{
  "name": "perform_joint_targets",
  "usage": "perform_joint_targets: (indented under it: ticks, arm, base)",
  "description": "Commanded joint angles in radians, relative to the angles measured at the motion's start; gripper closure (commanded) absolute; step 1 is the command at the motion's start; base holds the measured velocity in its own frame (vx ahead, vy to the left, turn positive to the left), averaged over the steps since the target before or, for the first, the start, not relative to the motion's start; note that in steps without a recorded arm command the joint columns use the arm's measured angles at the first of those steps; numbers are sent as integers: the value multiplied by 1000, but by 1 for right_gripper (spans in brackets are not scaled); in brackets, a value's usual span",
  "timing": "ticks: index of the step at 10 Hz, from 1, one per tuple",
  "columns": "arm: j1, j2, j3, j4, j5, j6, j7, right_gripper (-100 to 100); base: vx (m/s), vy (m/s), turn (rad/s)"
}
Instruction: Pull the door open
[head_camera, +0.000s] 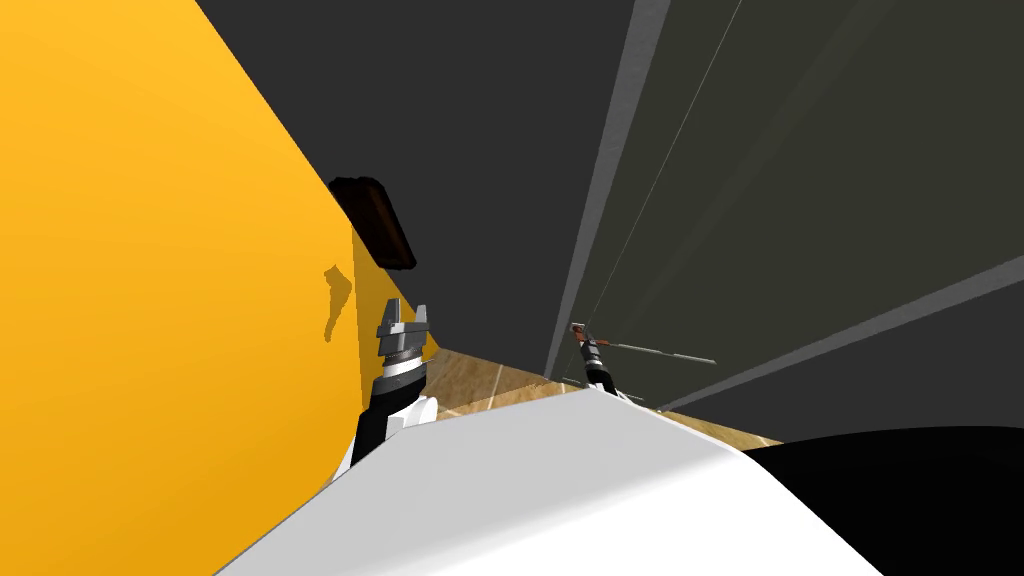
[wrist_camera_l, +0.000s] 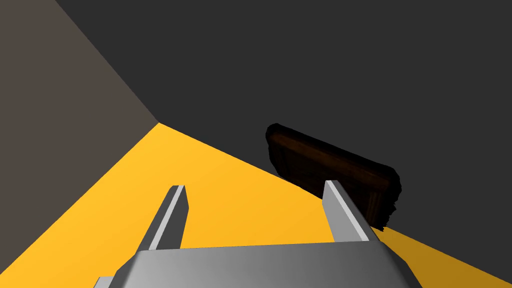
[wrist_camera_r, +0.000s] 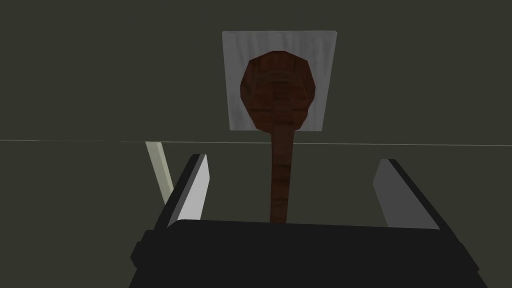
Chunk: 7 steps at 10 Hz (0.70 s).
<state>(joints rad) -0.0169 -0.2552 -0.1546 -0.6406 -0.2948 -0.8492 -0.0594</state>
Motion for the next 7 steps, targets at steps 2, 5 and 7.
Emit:
perform_joint_targets:
  ticks: [2, 5, 7]
  arm:
    - [0, 0, 0, 0, 0, 0, 0, 100]
    - [0, 0, 0, 0, 0, 0, 0, 100]
    - [0, 0, 0, 0, 0, 0, 0, 100]
  base:
    - [36, -5, 2]
    - [-25, 5, 2]
    - [-4, 1, 0]
